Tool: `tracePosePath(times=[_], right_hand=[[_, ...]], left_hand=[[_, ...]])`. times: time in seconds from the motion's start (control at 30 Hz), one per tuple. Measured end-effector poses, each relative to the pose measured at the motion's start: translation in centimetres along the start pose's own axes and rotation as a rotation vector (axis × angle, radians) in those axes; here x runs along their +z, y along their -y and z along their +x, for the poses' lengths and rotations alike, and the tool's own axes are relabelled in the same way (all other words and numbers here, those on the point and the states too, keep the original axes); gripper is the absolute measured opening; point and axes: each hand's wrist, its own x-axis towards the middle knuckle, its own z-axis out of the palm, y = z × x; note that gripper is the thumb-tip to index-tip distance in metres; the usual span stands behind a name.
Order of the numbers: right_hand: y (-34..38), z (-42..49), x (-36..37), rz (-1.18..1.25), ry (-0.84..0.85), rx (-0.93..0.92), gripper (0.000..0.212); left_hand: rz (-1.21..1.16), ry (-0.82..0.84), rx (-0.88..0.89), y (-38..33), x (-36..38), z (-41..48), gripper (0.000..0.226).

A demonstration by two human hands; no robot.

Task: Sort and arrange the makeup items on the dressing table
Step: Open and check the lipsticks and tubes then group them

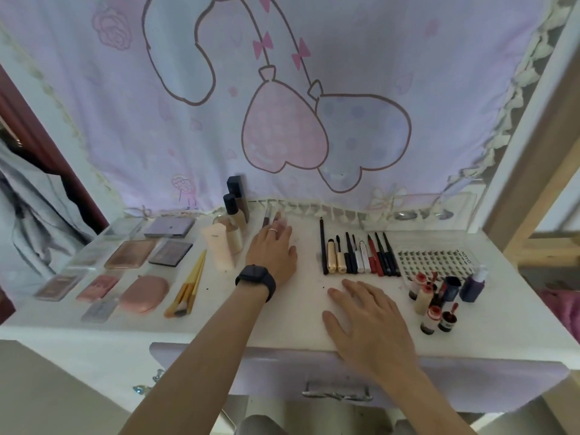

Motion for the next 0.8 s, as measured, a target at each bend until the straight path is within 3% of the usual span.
tracePosePath(times=[0.13,0.27,0.4,0.53,0.63,0.8], right_hand=[[0.0,0.0,0.1,0.014,-0.002,0.006,0.063],[0.1,0.0,0.1,0.031,-0.023,0.005,0.06],[0.1,0.0,0.1,0.013,-0.028,-0.007,0.062],[-0.2,-0.1,0.1,0.014,-0.025,-0.017,0.06],[-0.2,-0.1,0.1,0.017,-0.02,-0.02,0.061],[0.0,-0.2,-0.1,0.083,-0.089,-0.026,0.062]], left_hand=[[0.13,0.037,-0.001,0.2,0.1,1.1,0.048],[0.115,0.016,-0.026,-0.3,-0.1,0.9,0.037],[-0.099,-0.037,-0.079,-0.8,0.1,-0.6,0.019],[-0.352,-0.07,-0.205,-1.1,0.1,-3.0,0.042],[-0.384,-0.066,-0.268,-0.7,0.2,-5.4,0.035],[-0.65,-0.217,-0.243,-0.8,-0.2,-10.1,0.026]])
